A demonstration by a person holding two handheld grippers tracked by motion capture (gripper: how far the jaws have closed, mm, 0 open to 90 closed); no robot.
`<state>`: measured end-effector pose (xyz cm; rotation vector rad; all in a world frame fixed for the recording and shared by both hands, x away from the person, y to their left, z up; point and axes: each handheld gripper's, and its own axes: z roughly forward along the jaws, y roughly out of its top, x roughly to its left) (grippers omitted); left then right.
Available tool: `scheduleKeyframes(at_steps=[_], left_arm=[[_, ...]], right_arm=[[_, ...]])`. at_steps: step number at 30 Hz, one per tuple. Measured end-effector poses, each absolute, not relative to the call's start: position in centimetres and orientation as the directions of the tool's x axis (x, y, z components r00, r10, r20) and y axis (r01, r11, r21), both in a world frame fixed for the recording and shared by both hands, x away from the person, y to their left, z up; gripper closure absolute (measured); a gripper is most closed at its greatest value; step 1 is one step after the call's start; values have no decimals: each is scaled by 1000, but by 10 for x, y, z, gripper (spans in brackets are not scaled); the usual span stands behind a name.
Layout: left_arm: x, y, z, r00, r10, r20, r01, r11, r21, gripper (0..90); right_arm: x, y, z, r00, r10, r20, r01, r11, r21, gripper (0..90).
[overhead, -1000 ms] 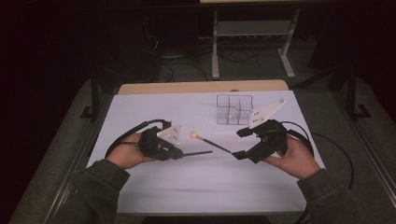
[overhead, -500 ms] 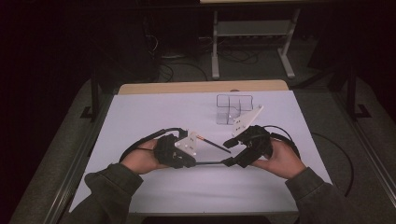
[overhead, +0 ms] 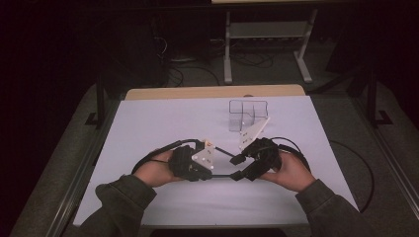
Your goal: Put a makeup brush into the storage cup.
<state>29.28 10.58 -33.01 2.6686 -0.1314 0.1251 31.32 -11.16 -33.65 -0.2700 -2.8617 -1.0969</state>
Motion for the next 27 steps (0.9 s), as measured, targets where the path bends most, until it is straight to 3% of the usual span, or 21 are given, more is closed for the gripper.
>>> scheduleKeyframes(at_steps=[15,27], left_arm=[[290,91,-334,989,-108,104,-143,-887,439,832],[290,88,-333,989,-114,99,-146,-887,438,832]], right_arm=[[311,-96,-354,-983,46,177,148,766,625,673],[311,-94,-362,-979,39,201,157,775,612,807]])
